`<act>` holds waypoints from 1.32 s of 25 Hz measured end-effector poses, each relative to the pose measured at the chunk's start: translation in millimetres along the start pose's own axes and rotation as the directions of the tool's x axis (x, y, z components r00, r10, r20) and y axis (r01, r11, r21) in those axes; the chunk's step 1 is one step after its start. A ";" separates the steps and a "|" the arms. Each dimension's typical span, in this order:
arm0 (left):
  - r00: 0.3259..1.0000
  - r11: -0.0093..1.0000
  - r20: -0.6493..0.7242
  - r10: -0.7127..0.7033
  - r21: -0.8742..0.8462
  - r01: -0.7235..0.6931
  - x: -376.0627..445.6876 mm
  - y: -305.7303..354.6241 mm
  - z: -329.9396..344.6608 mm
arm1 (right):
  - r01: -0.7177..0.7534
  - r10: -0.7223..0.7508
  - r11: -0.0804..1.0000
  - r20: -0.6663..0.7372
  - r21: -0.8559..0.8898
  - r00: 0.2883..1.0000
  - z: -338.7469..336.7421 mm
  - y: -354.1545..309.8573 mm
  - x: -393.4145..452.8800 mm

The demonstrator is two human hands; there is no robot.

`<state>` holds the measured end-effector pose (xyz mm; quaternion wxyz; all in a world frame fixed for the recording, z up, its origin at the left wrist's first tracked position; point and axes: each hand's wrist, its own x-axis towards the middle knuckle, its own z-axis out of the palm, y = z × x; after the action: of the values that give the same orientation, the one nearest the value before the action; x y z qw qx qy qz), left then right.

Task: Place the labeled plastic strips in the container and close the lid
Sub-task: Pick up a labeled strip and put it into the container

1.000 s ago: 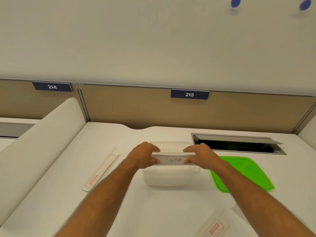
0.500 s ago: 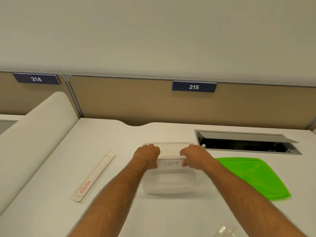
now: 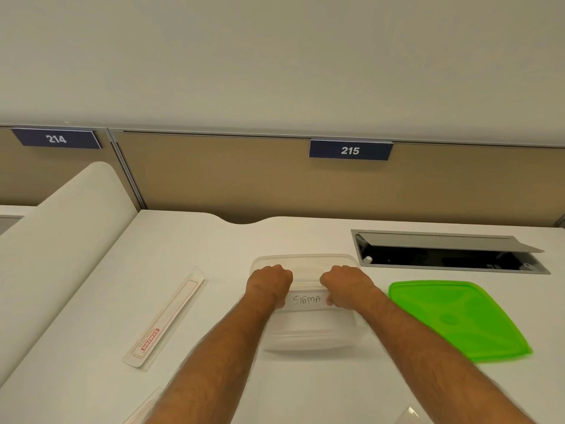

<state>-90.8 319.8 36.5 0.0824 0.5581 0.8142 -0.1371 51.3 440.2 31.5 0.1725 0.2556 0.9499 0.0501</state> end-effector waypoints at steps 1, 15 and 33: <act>1.000 1.000 0.002 0.002 0.006 -0.002 -0.3 0.3 1.2 | 0.002 -0.002 1.000 0.002 -0.004 1.000 0.5 -0.6 0.1; 0.918 0.985 -0.395 0.031 -0.143 -0.095 -29.9 -0.4 -15.3 | 0.118 0.007 0.974 -0.543 0.194 0.839 -16.8 -2.3 -39.8; 0.790 0.977 -0.598 -0.134 -0.214 0.004 -133.1 39.5 24.1 | -0.091 0.238 0.959 -0.585 0.269 0.776 16.4 -21.6 -149.0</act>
<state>-6.0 207.7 46.7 -0.1334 0.5308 0.8268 0.1300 167.6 346.8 57.2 -0.1791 0.3259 0.9276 0.0370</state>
